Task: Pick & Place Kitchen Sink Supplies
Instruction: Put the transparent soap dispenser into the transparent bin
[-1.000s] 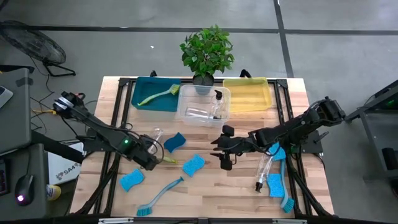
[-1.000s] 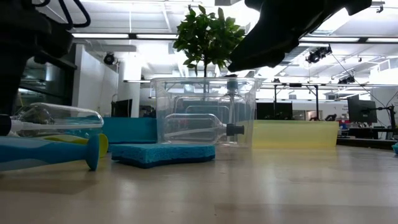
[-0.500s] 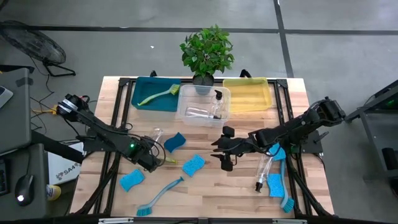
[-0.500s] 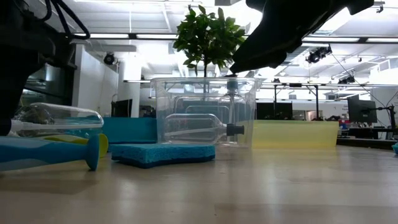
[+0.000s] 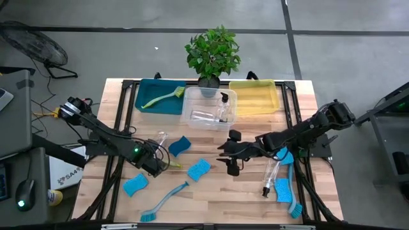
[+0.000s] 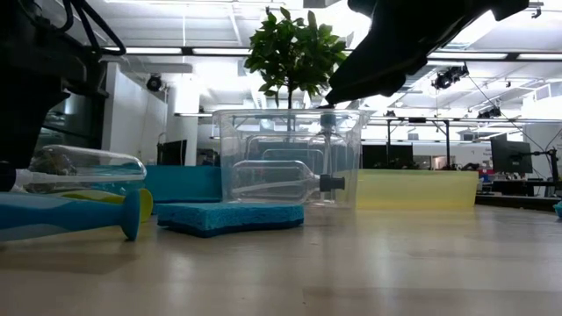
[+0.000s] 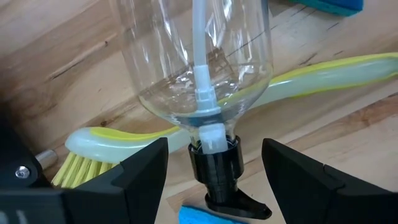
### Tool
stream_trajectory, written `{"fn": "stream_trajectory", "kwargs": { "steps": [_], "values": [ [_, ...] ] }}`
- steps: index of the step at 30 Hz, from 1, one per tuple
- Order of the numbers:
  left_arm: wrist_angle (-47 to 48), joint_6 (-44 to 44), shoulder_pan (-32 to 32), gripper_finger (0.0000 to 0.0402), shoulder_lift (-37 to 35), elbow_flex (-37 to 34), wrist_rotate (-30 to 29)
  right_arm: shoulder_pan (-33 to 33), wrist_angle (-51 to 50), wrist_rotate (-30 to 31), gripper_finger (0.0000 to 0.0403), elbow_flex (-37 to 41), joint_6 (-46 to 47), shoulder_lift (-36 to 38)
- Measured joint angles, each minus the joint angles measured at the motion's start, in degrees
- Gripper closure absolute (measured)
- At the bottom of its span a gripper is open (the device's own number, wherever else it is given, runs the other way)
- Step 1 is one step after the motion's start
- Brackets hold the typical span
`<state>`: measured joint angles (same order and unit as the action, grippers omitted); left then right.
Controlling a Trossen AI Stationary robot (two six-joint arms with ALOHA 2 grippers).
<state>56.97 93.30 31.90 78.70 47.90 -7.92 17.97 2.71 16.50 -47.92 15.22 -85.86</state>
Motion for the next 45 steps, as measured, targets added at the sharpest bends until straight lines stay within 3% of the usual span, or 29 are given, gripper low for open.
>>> {"fn": "stream_trajectory", "kwargs": {
  "steps": [10,18,25,31,39,45],
  "values": [
    [0.0,2.1,3.5,0.0149,0.0,0.0,-2.0,2.5,-0.2,4.0,0.0178,0.0,0.0,0.0],
    [-0.1,13.0,16.2,0.015,0.1,0.0,-14.0,2.8,-0.2,5.5,0.0178,0.0,0.9,0.0],
    [-3.2,22.4,28.6,0.015,6.1,0.1,-25.8,2.8,0.0,5.6,0.0178,0.0,2.6,0.0],
    [-1.1,25.9,33.7,0.015,14.3,2.3,-27.5,2.8,0.1,6.8,0.0178,0.0,3.1,0.0],
    [13.3,29.4,34.1,0.015,21.9,8.6,-28.8,2.8,0.1,7.5,0.0178,0.0,4.5,0.0],
    [13.7,23.0,34.2,0.015,26.9,9.6,-27.5,2.8,0.1,7.6,0.0178,0.0,4.4,0.0]
  ]
}}
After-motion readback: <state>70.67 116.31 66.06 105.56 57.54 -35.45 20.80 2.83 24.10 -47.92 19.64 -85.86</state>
